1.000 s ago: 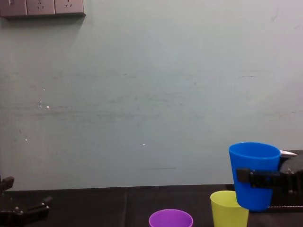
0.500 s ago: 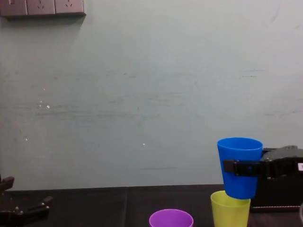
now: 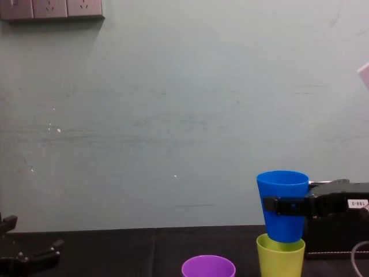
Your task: Stack the three plastic cups sequentially using one hand.
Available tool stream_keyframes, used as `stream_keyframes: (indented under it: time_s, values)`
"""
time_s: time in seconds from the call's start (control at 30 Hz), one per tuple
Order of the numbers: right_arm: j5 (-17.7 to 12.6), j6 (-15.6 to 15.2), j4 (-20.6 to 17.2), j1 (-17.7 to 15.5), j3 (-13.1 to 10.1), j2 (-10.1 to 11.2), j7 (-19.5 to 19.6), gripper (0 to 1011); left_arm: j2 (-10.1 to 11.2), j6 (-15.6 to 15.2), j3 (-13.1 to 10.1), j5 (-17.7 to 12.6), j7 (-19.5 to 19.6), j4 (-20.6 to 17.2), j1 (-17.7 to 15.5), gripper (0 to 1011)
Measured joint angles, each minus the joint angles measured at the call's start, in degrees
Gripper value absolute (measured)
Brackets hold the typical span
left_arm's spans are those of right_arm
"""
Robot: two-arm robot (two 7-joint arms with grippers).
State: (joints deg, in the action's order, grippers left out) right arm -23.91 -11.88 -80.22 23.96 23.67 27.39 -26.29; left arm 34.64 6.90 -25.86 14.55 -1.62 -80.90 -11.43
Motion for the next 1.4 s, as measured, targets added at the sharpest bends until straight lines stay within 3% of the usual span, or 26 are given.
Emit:
stream_keyframes:
  time_s: [1.4]
  values:
    - [1.3, 1.7, 5.3, 1.0, 1.1, -1.9, -1.3, 728, 0.0, 0.0, 0.0, 0.0, 0.0, 0.0, 0.0, 1011]
